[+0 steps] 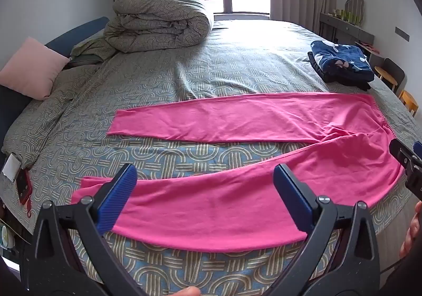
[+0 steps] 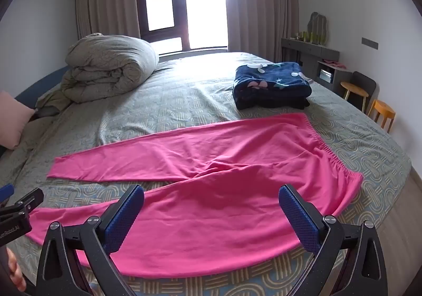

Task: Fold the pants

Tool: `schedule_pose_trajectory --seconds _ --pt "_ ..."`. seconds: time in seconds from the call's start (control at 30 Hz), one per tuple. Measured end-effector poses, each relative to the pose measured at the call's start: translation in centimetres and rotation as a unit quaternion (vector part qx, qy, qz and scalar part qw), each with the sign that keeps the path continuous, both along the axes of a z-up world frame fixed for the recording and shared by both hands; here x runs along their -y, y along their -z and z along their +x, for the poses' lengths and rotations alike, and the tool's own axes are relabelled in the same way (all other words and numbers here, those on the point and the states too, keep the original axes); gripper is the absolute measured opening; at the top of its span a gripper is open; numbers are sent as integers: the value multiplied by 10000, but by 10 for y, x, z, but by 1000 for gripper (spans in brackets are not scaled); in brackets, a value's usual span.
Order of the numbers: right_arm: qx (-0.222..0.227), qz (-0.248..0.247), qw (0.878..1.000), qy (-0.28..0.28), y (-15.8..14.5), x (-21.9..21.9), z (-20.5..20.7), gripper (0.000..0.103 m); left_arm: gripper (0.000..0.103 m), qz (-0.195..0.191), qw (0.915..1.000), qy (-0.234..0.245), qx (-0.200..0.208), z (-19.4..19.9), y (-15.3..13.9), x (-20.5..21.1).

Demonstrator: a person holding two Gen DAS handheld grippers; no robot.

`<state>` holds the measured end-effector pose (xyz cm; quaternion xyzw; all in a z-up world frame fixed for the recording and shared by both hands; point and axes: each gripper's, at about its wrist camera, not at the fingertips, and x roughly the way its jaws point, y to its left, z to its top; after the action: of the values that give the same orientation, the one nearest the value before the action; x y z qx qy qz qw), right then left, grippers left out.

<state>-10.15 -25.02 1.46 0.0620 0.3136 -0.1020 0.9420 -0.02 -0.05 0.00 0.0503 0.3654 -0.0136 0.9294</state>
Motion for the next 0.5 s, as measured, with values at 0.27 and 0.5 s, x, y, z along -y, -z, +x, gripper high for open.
schedule_pose_trajectory --seconds 0.27,0.5 --pt "-23 2 10000 -3 0 0 1 103 103 -25 10000 15 -36 2 3 0" --pt "-42 -2 10000 12 1 -1 1 103 103 5 10000 30 2 -3 2 5"
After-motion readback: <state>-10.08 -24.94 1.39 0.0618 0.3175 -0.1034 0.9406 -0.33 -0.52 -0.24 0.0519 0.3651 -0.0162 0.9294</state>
